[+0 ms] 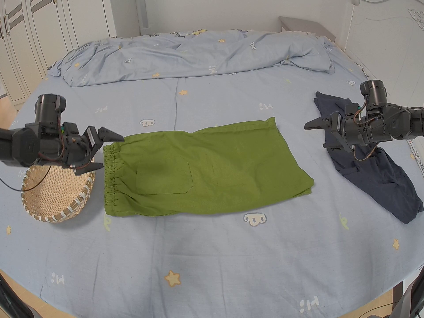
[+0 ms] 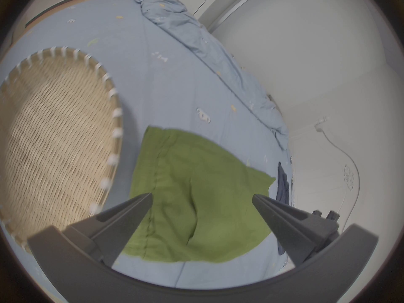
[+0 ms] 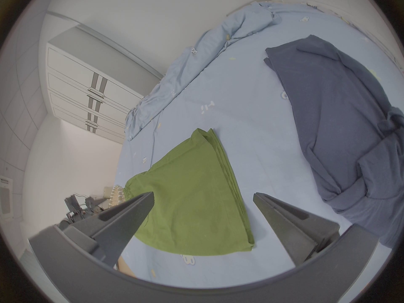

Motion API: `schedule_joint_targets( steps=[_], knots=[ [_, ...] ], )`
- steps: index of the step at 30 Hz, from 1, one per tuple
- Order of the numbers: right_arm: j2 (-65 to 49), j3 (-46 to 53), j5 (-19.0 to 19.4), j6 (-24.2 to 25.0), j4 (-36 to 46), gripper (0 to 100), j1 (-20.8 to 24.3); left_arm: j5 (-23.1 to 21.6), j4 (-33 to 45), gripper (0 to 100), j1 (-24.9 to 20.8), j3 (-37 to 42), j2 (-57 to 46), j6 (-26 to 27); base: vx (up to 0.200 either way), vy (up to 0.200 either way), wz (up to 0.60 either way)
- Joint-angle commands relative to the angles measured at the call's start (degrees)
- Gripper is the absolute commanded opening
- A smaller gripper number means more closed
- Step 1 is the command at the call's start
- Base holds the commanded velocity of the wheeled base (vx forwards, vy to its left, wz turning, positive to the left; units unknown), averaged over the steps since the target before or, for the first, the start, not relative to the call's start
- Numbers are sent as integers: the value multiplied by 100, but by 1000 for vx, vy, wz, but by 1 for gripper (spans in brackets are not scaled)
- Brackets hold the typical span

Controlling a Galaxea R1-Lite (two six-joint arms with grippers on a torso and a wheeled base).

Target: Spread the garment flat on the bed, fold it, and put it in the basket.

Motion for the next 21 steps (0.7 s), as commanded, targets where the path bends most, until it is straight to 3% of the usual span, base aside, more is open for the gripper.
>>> schedule_joint_targets(
  steps=[1, 7, 21],
  knots=[
    [-288, 316, 412, 67, 6, 100, -298, 30, -590, 100, -28, 1686, -981, 555, 0, 0, 0],
    [-429, 545, 412, 58, 6, 100, -306, 65, -669, 100, -37, 1782, -778, 696, 0, 0, 0],
    [-490, 659, 412, 58, 6, 100, -254, 645, -704, 100, -230, 1633, 57, 1083, 0, 0, 0]
  ],
)
